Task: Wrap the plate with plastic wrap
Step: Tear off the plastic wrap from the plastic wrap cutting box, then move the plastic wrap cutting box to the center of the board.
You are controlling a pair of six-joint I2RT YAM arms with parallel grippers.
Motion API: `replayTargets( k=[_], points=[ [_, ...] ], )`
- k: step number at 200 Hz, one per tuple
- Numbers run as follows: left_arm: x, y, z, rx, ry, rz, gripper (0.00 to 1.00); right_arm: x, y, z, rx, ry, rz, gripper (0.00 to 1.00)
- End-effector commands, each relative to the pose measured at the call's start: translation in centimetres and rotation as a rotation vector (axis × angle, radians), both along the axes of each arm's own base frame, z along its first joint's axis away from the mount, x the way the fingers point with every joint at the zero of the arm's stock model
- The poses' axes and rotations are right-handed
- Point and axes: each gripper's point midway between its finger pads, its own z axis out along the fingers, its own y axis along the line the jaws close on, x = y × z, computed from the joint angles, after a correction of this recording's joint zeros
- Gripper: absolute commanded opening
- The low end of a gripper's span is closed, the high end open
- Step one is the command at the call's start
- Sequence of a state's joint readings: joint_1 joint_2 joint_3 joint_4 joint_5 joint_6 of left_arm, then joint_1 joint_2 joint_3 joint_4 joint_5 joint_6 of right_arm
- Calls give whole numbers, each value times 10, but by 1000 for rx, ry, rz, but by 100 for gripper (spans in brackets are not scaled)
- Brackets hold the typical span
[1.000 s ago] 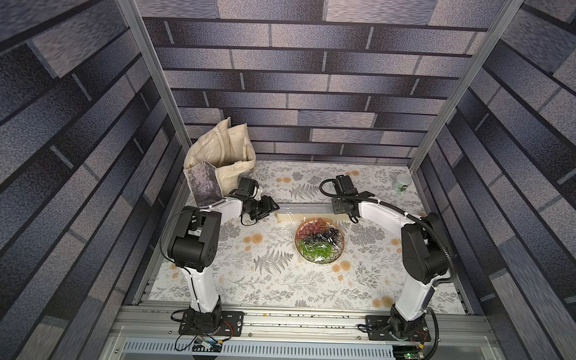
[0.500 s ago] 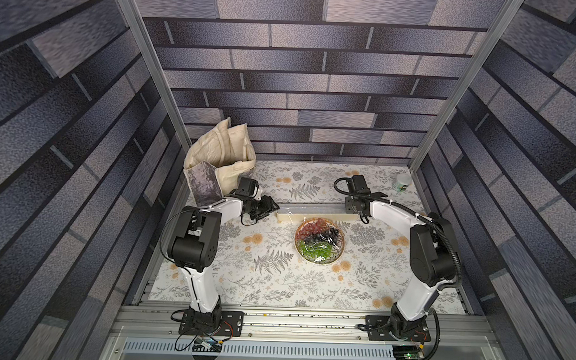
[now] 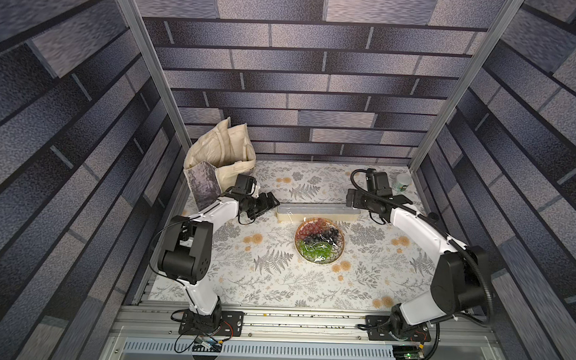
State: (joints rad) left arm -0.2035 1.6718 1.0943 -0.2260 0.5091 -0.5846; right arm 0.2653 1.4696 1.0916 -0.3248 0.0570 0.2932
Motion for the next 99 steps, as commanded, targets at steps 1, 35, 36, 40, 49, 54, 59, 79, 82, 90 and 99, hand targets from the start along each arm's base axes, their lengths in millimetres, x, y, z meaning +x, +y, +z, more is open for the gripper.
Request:
replayTargets(
  k=[1,35,36,40,49,54,59,79,82,90,99],
  points=[
    [-24,-12,-2,-52,48,-32,89,-27,22,-32,278,127,39,100],
    [-35,-44,-11,-124,68,-84,90,-29,34,-53,544,160,45,100],
    [-34,-45,-11,-126,68,-86,90,-29,35,-53,550,161,45,100],
    [-34,-48,-13,-125,69,-89,90,-27,36,-55,567,163,47,100],
    [-31,-51,-18,-126,77,-90,90,-24,35,-62,592,176,35,100],
    [-30,-52,-21,-128,84,-89,90,-22,36,-66,600,182,31,100],
    [-27,-54,-21,-136,80,-88,90,-20,36,-69,610,187,31,100],
    [-15,-62,-21,-168,69,-94,90,-5,37,-71,650,173,33,100],
    [-13,-63,-20,-169,66,-97,90,-3,37,-71,654,170,33,100],
    [-8,-66,-19,-170,61,-104,90,3,37,-71,659,157,33,100],
    [-2,-68,-18,-168,53,-107,90,11,36,-70,666,145,30,100]
  ],
)
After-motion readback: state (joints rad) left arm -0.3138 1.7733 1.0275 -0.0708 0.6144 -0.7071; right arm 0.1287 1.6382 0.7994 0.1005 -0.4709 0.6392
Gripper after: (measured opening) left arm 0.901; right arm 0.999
